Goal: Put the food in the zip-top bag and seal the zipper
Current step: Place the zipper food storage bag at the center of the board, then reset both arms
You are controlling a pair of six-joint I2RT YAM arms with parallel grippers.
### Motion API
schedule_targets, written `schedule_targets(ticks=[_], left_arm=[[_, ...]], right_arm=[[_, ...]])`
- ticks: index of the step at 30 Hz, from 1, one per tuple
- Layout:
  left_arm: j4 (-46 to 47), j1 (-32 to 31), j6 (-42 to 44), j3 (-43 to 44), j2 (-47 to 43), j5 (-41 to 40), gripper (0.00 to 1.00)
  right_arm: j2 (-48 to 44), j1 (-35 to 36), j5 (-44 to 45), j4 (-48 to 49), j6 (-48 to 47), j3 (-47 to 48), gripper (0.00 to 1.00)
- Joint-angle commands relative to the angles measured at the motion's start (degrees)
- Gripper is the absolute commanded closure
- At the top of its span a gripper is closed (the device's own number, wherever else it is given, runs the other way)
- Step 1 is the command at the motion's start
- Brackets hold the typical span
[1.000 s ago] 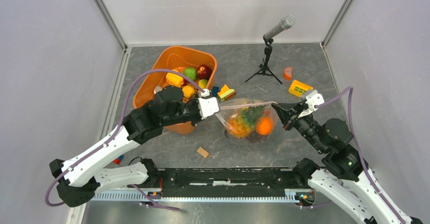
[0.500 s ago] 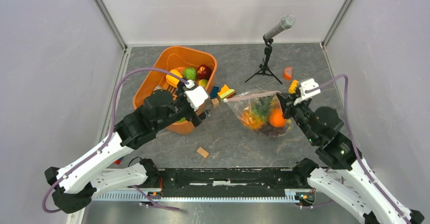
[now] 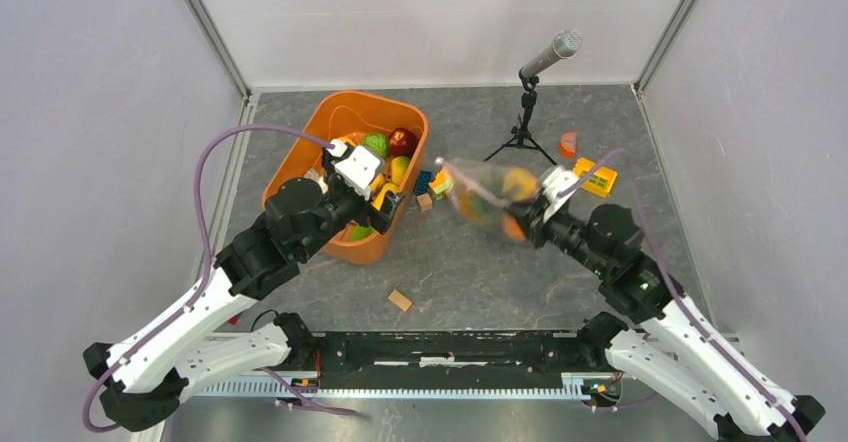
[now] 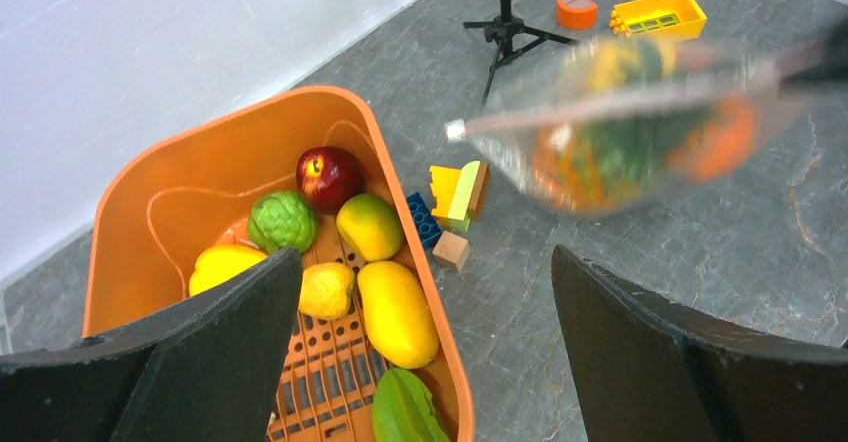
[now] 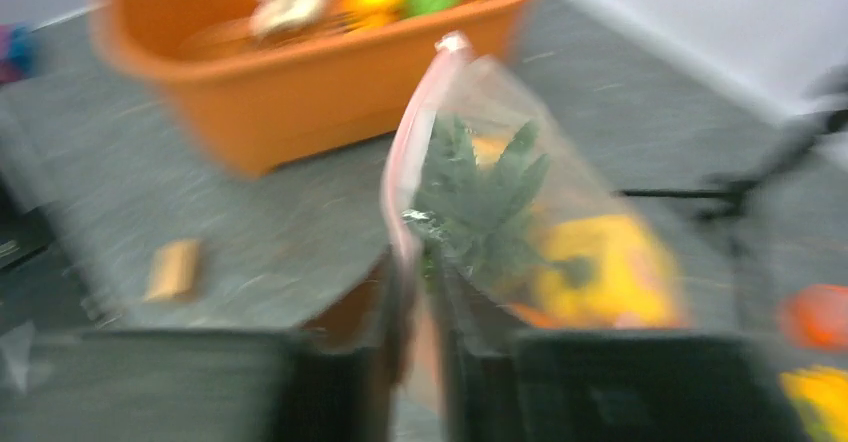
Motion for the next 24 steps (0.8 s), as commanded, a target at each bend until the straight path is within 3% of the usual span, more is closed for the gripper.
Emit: schedule_targets(ticks=[1,3,4,7,10,14,18,20,24], left_arm=[[2.8,1.6,-5.5,-1.3,-1.7,-2.2,0.00],[2.6,2.1,-6.0,-1.0,-1.5,-0.6,0.00],[2.0,2.3,-6.5,-0.5,-1.3,-0.2,0.00],[0.2,2.6,-7.4,1.0,-0.6,0.8,0.00],[-0.8,3.0,-8.5,1.7,-0.1,0.4,0.00],[-3.1,3.1,-11.0,2.3,0.6,0.9,0.00],[-7.5,4.4,-13.9,3.6,2.7,-4.6,0.00],[-9.4,7.4,-15.4,4.8,4.5,-5.2,0.00],[-10.9,21.4,-21.4,6.2,7.3,2.3,0.00]], right_arm=[[-1.8,0.3,-35.3,6.8,7.6,-11.1,0.64],[-4.3,0.4,-36.6,7.4,8.6,-12.6,0.32],[-6.7,0.4,-35.6,7.6,8.5,-12.2,0.23],[-13.0,0.4,-25.9,9.1,7.5,-9.9,0.08],[-15.0,0.4,-13.5,8.7,7.8,-8.5,0.06],[-12.8,0.4,-8.4,8.4,10.8,-8.9,0.07],[-9.8,0.4,18.7,0.7,18.1,-8.8,0.05],[-9.3,0.4,27.7,-0.8,20.5,-9.4,0.03],[-5.1,0.3,33.0,1.9,17.3,-9.9,0.02]])
